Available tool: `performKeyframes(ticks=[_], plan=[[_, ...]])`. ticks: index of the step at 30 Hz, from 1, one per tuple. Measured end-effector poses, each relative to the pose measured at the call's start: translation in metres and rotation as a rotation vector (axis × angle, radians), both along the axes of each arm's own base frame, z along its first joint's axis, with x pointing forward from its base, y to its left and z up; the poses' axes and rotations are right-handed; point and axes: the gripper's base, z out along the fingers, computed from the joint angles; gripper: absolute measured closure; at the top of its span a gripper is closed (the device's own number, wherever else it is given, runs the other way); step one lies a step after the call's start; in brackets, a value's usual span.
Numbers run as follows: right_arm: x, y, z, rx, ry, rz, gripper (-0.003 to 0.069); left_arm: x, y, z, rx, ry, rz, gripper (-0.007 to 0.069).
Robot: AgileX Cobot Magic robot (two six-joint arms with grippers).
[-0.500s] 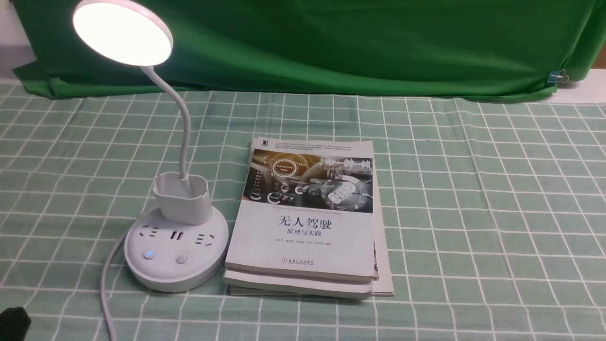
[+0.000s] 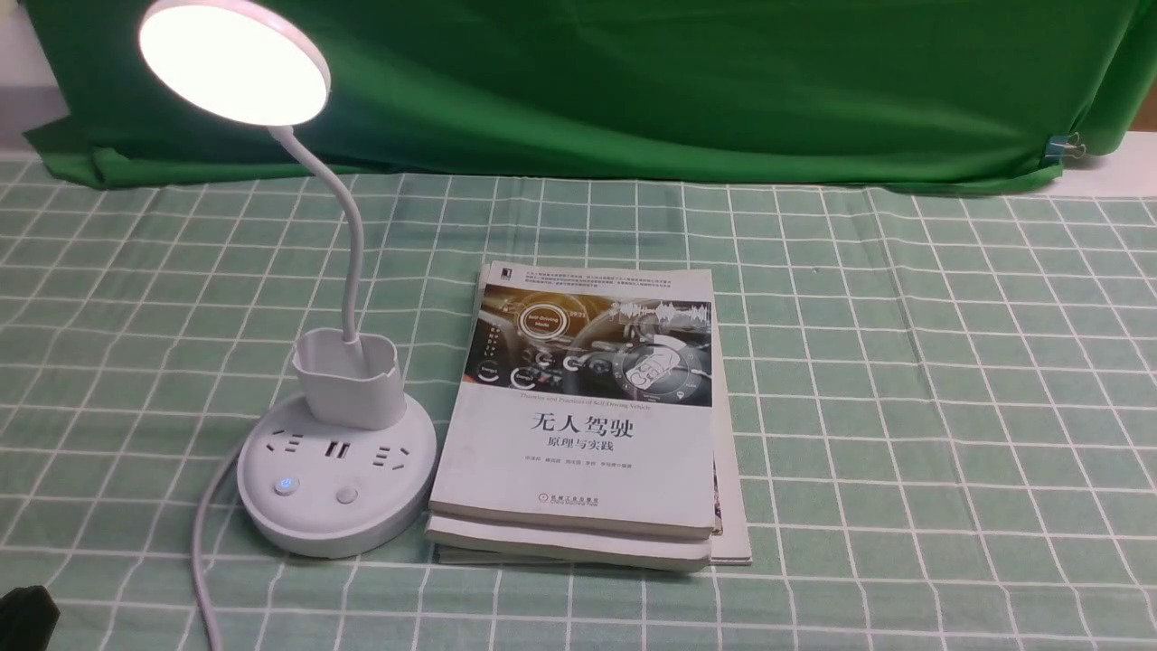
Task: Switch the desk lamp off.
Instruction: Use the left arm to press the button switch on the lamp holder
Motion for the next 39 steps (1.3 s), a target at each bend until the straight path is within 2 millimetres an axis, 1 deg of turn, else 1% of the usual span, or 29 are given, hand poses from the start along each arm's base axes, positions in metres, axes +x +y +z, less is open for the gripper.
performKeyframes(ticks=[6,9,13,15,20,23,24,26,29,32,33,34,37,38,39], plan=[[0.000,0.000,0.000,0.000,0.000,0.000,0.0417,0.000,-0.001,0.001,-0.024,-0.010,-0.001,0.0620],[0.000,0.000,0.000,0.000,0.000,0.000,0.0417,0.001,-0.003,0.005,-0.165,-0.045,-0.003,0.0620],[0.000,0.000,0.000,0.000,0.000,0.000,0.0417,0.002,-0.004,0.016,-0.462,-0.149,0.009,0.0620],[0.000,0.000,0.000,0.000,0.000,0.000,0.0417,0.002,-0.004,0.019,-0.573,-0.183,0.021,0.0620],[0.000,0.000,0.000,0.000,0.000,0.000,0.0417,0.002,0.000,0.025,-0.605,-0.251,0.042,0.0620],[0.000,0.000,0.000,0.000,0.000,0.000,0.0417,0.002,0.000,0.025,-0.604,-0.259,0.045,0.0620],[0.000,0.000,0.000,0.000,0.000,0.000,0.0417,0.002,-0.001,0.025,-0.593,-0.229,0.032,0.0620],[0.000,0.000,0.000,0.000,0.000,0.000,0.0417,0.002,-0.006,0.033,-0.567,-0.155,0.002,0.0620],[0.000,0.000,0.000,0.000,0.000,0.000,0.0417,0.009,-0.012,0.054,-0.508,-0.011,-0.033,0.0620],[0.000,0.000,0.000,0.000,0.000,0.000,0.0417,0.023,-0.015,0.074,-0.388,0.203,-0.053,0.0620],[0.000,0.000,0.000,0.000,0.000,0.000,0.0417,0.031,-0.016,0.075,-0.340,0.315,-0.056,0.0620],[0.000,0.000,0.000,0.000,0.000,0.000,0.0417,0.034,-0.016,0.076,-0.320,0.350,-0.058,0.0620],[0.000,0.000,0.000,0.000,0.000,0.000,0.0417,0.063,-0.015,0.078,-0.142,0.620,-0.094,0.0620],[0.000,0.000,0.000,0.000,0.000,0.000,0.0417,0.072,-0.014,0.077,-0.106,0.687,-0.105,0.0620],[0.000,0.000,0.000,0.000,0.000,0.000,0.0417,0.074,-0.014,0.076,-0.102,0.700,-0.107,0.0620]])
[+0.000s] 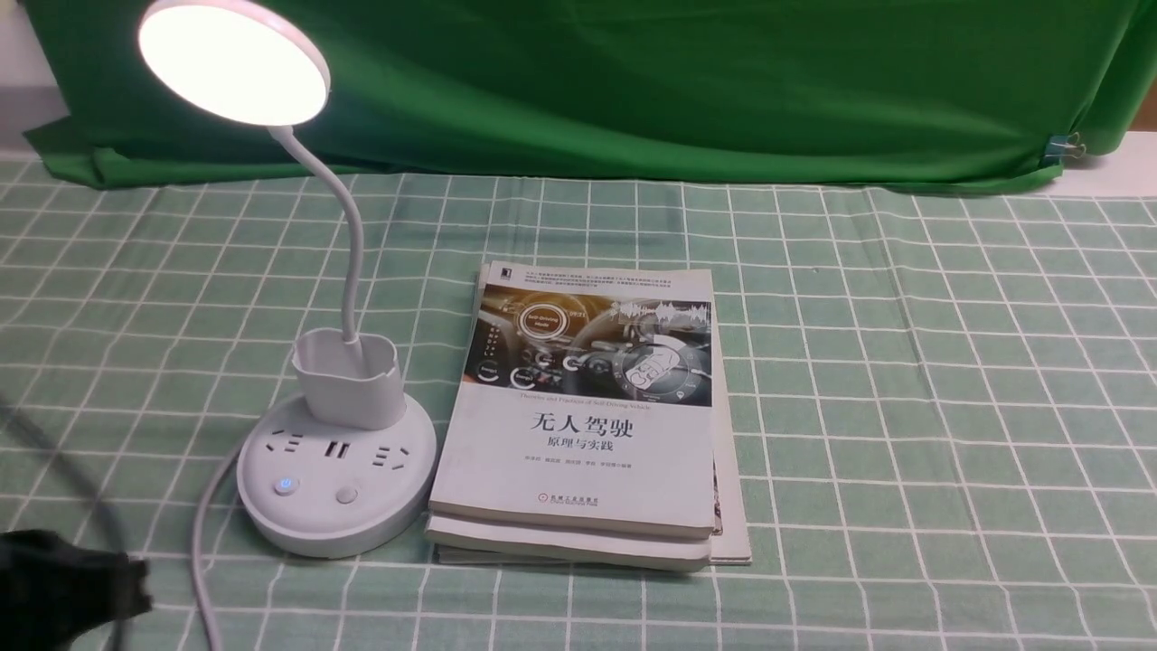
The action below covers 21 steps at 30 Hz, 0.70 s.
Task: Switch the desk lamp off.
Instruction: Use the left arm to press the button switch on the lamp holder
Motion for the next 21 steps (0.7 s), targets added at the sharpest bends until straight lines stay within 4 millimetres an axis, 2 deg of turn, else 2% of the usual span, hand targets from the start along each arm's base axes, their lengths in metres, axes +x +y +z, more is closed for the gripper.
performKeyframes(ticks=[1,7,14,21], plan=[[0.000,0.000,0.000,0.000,0.000,0.000,0.0417,0.016,-0.001,-0.003,0.022,0.095,-0.029,0.0620],[0.000,0.000,0.000,0.000,0.000,0.000,0.0417,0.062,-0.023,-0.013,0.094,0.278,-0.185,0.0619],[0.000,0.000,0.000,0.000,0.000,0.000,0.0417,0.101,-0.060,-0.019,0.129,0.394,-0.325,0.0619],[0.000,0.000,0.000,0.000,0.000,0.000,0.0417,0.130,-0.069,-0.026,0.156,0.436,-0.339,0.0619]])
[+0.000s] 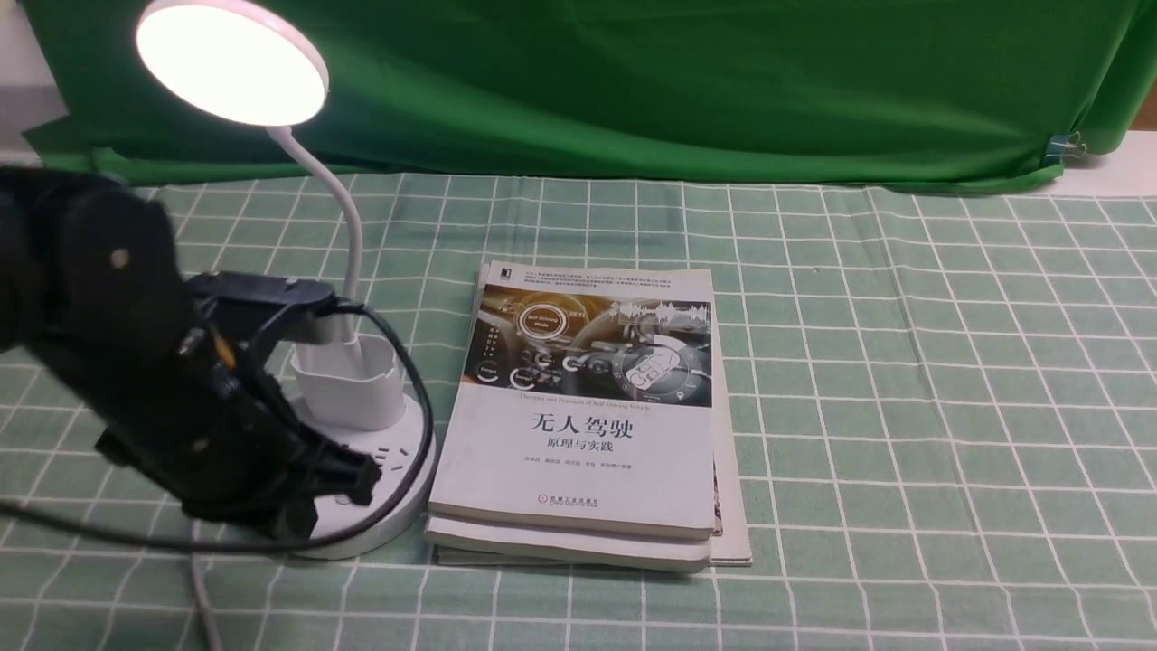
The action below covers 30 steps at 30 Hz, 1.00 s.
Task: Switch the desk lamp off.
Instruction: Use the left arm to press the button switch on the lamp holder
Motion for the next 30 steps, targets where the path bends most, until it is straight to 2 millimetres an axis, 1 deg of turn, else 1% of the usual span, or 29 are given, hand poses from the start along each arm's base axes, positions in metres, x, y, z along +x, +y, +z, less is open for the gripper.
performKeyframes(ticks=[8,13,18,30], plan=[[0.000,0.000,0.000,0.000,0.000,0.000,0.0417,0.026,-0.006,-0.014,0.018,0.013,-0.004,0.0619],[0.000,0.000,0.000,0.000,0.000,0.000,0.0417,0.039,-0.010,-0.016,0.019,0.011,-0.005,0.0619],[0.000,0.000,0.000,0.000,0.000,0.000,0.0417,0.044,-0.011,-0.016,0.018,0.008,-0.005,0.0619],[0.000,0.000,0.000,0.000,0.000,0.000,0.0417,0.046,-0.010,-0.018,0.040,-0.005,-0.018,0.0619]])
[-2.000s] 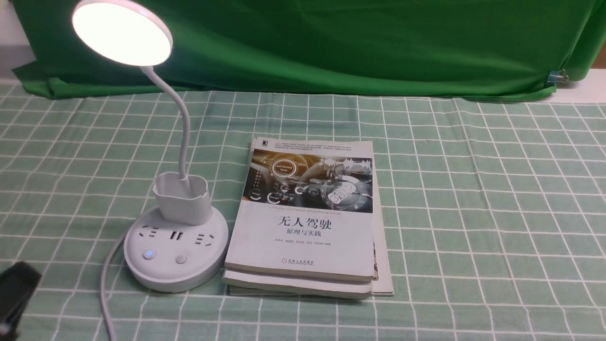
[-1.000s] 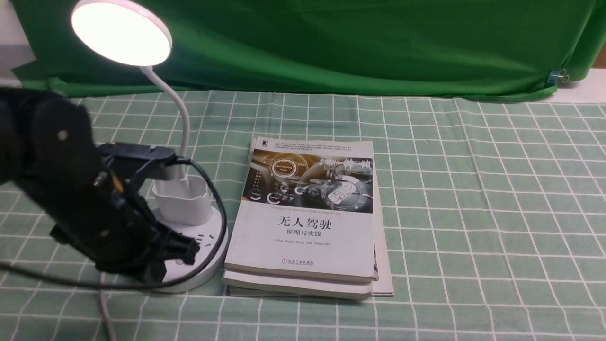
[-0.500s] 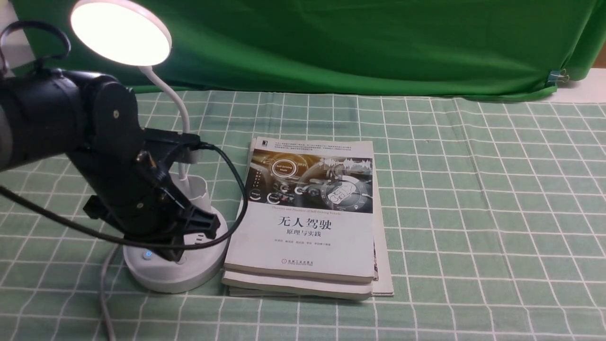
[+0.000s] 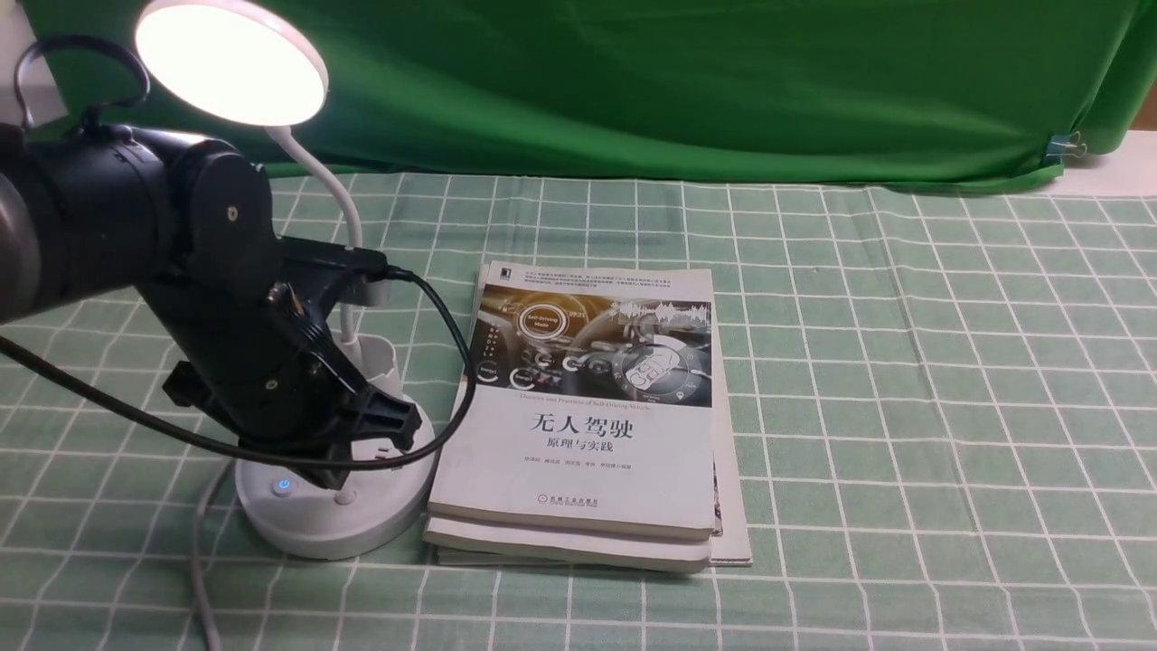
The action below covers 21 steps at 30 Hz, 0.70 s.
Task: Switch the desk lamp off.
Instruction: Use the left arm to press the button switch on the lamp holder
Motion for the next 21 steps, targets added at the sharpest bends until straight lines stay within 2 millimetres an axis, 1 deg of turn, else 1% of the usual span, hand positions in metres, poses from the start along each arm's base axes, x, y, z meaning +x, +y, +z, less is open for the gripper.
performKeyframes(ticks=[7,11,15,21], plan=[[0.000,0.000,0.000,0.000,0.000,0.000,0.0417,0.002,0.000,0.000,-0.003,-0.014,0.001,0.0619],[0.000,0.000,0.000,0.000,0.000,0.000,0.0417,0.004,-0.001,-0.011,0.007,0.022,0.001,0.0619],[0.000,0.000,0.000,0.000,0.000,0.000,0.0417,0.008,-0.002,-0.028,0.022,0.077,0.001,0.0619],[0.000,0.000,0.000,0.000,0.000,0.000,0.0417,0.011,-0.003,-0.031,0.026,0.092,0.001,0.0619]])
